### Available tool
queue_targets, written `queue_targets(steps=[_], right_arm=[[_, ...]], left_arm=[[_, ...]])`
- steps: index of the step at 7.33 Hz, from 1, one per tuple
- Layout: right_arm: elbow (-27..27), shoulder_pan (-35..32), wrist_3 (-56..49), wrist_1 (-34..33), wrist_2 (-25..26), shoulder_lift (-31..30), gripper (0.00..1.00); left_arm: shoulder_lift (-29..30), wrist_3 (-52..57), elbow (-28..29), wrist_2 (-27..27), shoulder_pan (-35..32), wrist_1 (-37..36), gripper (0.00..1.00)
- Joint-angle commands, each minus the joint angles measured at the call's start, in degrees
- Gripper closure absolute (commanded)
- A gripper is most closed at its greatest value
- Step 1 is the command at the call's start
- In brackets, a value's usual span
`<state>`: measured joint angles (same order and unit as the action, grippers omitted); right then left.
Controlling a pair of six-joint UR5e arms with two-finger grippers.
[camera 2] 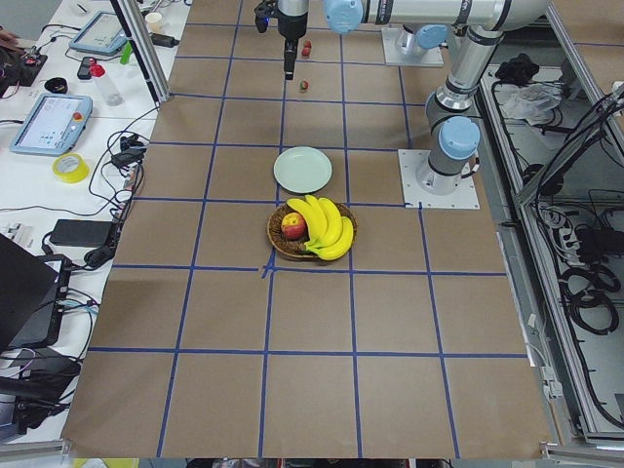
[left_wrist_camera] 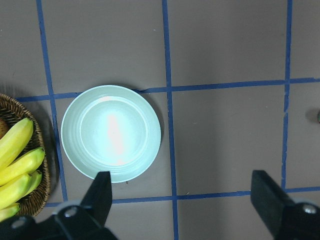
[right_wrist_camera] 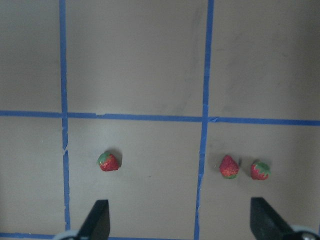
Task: Collect all strawberries into plate
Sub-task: 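Lower the right gripper onto the lone strawberry and grasp it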
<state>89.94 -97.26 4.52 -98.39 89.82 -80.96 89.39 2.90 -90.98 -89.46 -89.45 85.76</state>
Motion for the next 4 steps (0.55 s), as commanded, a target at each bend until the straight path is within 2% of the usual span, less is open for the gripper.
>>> queue_targets(steps=[1,2,3,4], right_arm=[[11.5,-5.0,8.6,-11.7,0.3,1.7,0.0],[20.4,-6.3,9.1,-25.3,0.1,2.3,0.0],[25.4,-6.4,9.8,-32.8,0.0,4.7,0.0],[25.5,-7.0,12.3,-35.4,-0.5,7.5,0.0]], left_arm=[[-0.1,0.1,-0.3,-0.1,0.0,-0.1,0.0],[-0.1,0.1,-0.3,-0.2,0.0,0.0,0.0],[-0.2,0.3,-0.3,-0.2,0.2,0.3,0.0],[-0.2,0.3,-0.4,-0.2,0.2,0.4,0.0]])
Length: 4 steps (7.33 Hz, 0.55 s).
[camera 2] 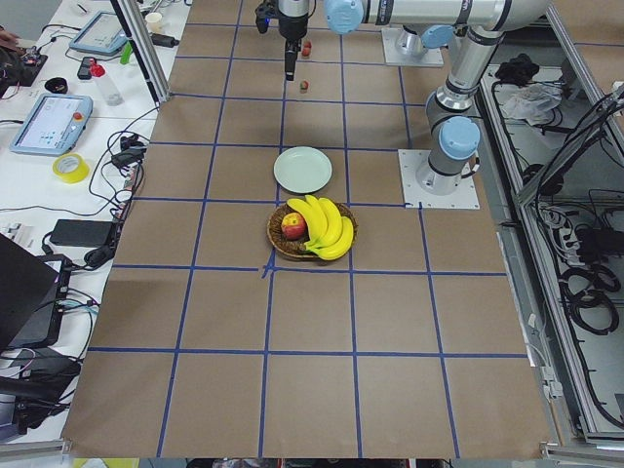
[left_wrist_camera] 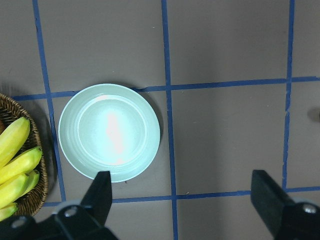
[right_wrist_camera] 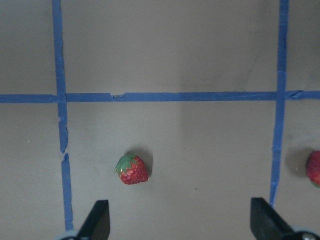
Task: Collect all strawberries into plate
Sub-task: 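Lower the right gripper onto the lone strawberry and grasp it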
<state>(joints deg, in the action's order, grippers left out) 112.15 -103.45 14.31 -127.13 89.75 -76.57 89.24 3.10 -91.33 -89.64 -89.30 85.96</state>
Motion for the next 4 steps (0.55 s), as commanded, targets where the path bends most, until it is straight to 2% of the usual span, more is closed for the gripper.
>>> queue_targets(steps=[1,2,3,4], right_arm=[[3.3,-1.7,2.8,-8.8,-1.8,4.7,0.0],[3.2,-3.1,2.9,-9.7,-3.4,6.2,0.0],[3.2,-3.4,2.9,-9.8,-2.9,6.4,0.03],[3.2,-3.4,3.0,-9.9,-2.9,7.0,0.21]], left_arm=[[0.0,0.1,-0.2,0.1,0.1,0.2,0.0],[0.0,0.2,-0.2,0.0,0.2,0.2,0.0],[0.0,0.5,-0.2,0.0,0.3,0.2,0.0],[0.0,0.5,-0.1,0.2,0.3,0.1,0.0]])
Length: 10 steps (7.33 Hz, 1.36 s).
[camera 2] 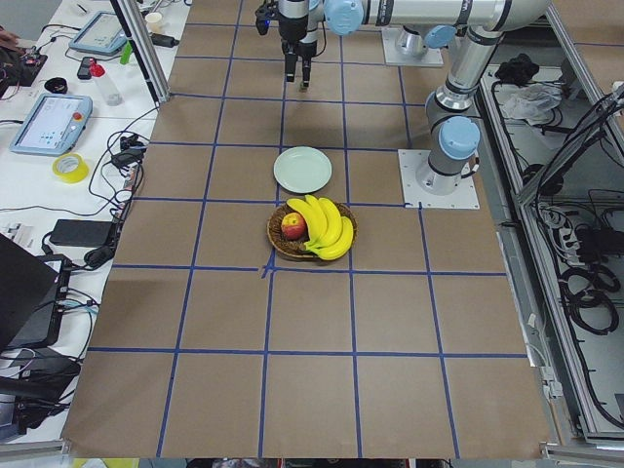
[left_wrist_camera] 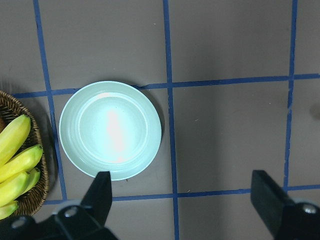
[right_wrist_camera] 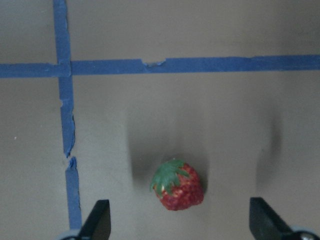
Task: Collect all strawberries into plate
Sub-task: 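Lower the right gripper onto the lone strawberry and grasp it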
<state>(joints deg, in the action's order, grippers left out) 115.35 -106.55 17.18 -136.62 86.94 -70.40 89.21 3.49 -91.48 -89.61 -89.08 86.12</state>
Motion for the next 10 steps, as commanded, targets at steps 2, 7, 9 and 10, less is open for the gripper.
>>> queue_targets(steps=[2,7,9,10], right_arm=[[0.0,-0.3,0.0,-0.4,0.1,1.3,0.51],[-5.0,-1.1,9.8,1.3,-0.6,0.5,1.0],[-7.6,-8.5,17.3,2.1,-2.3,0.7,0.94],[-8.6,-11.2,21.5,2.1,-3.3,2.1,0.94]], left_arm=[[0.0,0.2,0.0,0.1,0.0,-0.1,0.0],[-0.1,0.2,0.0,0.0,0.0,-0.1,0.0],[-0.1,0.3,-0.2,0.0,0.1,-0.2,0.0],[0.0,0.3,-0.2,0.0,0.1,-0.2,0.0]])
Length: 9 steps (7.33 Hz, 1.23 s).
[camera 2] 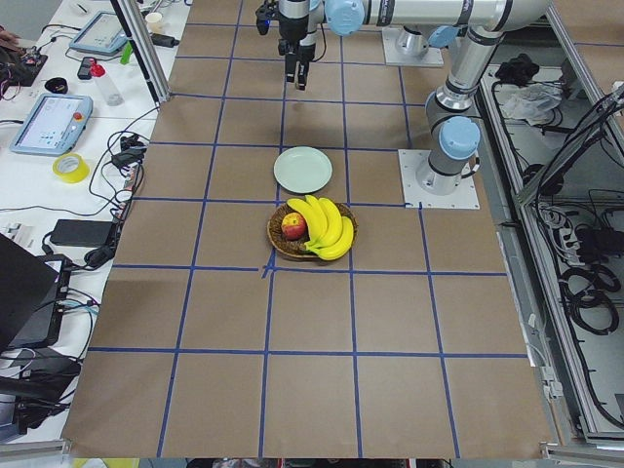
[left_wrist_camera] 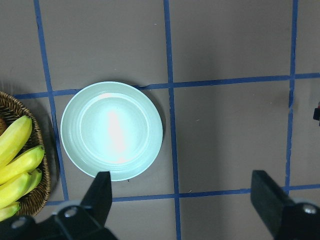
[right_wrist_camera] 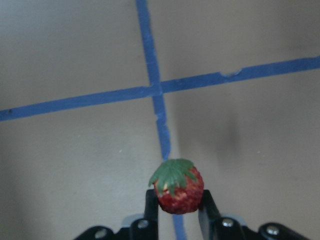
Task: Collect all strawberries into plate
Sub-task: 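Carry the strawberry toward the plate with the right gripper and release it midway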
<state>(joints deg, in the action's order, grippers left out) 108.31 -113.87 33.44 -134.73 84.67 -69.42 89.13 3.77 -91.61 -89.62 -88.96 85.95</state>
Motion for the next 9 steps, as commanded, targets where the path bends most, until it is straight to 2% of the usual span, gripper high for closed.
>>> queue_targets(steps=[1,2,3,4,5,6,7,8,9], right_arm=[[-2.0,-5.1,6.3,-0.6,-4.0,2.4,0.95],[-2.2,-5.5,6.8,-0.8,-5.7,3.1,0.95],[-2.4,-5.7,7.0,-1.7,-6.5,3.8,0.9],[-2.1,-5.8,6.8,-2.1,-6.5,4.2,0.75],[-2.1,-5.8,6.9,-2.1,-6.1,4.2,0.22],[-2.1,-5.8,6.9,-1.7,-5.9,4.3,0.0],[-2.2,-5.5,6.4,-1.4,-5.5,3.6,0.0],[-1.3,-4.4,5.2,-1.3,-2.6,0.7,0.0],[-1.0,-2.5,4.4,-1.2,-1.8,-1.7,0.0]], left_arm=[[0.1,0.0,-0.1,0.1,0.0,-0.1,0.0],[0.0,0.0,-0.1,0.1,0.0,-0.1,0.0],[0.1,0.0,-0.1,0.1,0.0,-0.1,0.0],[0.1,0.0,-0.1,0.1,0.0,-0.1,0.0],[0.1,0.0,-0.1,0.1,0.0,-0.1,0.0],[0.1,0.0,-0.1,0.1,0.0,0.0,0.0],[0.1,0.0,-0.1,0.1,0.0,0.1,0.0],[0.1,0.0,-0.1,0.1,0.0,0.1,0.0],[0.1,0.0,-0.1,0.1,0.0,0.1,0.0]])
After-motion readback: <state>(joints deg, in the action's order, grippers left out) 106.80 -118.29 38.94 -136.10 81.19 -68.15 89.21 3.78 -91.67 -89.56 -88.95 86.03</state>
